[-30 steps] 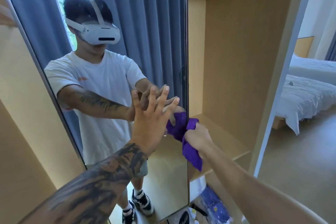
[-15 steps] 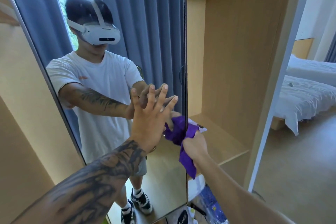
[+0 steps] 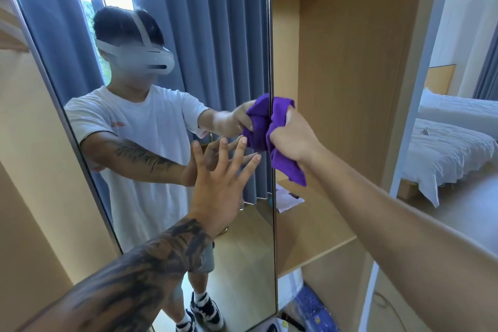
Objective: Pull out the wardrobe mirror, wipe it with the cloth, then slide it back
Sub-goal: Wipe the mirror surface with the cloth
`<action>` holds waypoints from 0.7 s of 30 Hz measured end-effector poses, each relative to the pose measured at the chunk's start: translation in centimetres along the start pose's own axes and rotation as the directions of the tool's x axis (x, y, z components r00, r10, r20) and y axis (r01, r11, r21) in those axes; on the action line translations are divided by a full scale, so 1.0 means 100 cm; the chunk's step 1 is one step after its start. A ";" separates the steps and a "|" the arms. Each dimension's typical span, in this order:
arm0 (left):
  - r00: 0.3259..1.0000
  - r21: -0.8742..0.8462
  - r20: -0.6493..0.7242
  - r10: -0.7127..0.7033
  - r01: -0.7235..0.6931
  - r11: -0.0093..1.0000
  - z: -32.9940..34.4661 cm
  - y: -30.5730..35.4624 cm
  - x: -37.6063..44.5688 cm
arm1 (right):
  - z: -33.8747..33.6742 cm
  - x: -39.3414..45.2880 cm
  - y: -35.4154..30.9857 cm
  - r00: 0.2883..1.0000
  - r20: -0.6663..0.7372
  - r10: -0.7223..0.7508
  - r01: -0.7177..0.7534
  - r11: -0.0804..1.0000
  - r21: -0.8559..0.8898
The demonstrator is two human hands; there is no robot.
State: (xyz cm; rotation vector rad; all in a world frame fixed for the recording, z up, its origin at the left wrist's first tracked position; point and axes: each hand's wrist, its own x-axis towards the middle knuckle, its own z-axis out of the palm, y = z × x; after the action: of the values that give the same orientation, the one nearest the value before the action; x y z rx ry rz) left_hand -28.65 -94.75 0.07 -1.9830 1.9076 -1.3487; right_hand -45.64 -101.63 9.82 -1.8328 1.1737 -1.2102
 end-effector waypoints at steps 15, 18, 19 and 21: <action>0.962 0.014 -0.270 0.030 -0.028 1.000 -0.082 -0.070 0.042 | 0.042 -0.054 0.090 0.949 0.123 0.289 -0.298 0.953 0.055; 0.959 -0.036 -0.280 -0.042 0.033 0.999 -0.099 -0.091 0.061 | 0.020 -0.028 0.038 0.991 0.059 0.118 -0.123 0.989 0.081; 0.960 -0.040 -0.275 -0.055 0.046 0.998 -0.101 -0.097 0.066 | 0.013 -0.019 0.018 0.997 0.037 0.063 -0.066 0.994 0.088; 0.966 -0.040 -0.249 -0.074 0.066 0.997 -0.100 -0.107 0.074 | -0.001 0.001 -0.018 1.000 -0.007 -0.024 0.025 0.996 0.085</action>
State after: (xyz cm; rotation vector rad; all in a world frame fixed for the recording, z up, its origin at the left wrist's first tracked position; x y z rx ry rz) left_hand -27.76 -93.63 16.37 -1.9950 1.9861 -1.6712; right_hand -45.13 -100.98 11.45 -1.7864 1.0888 -1.2605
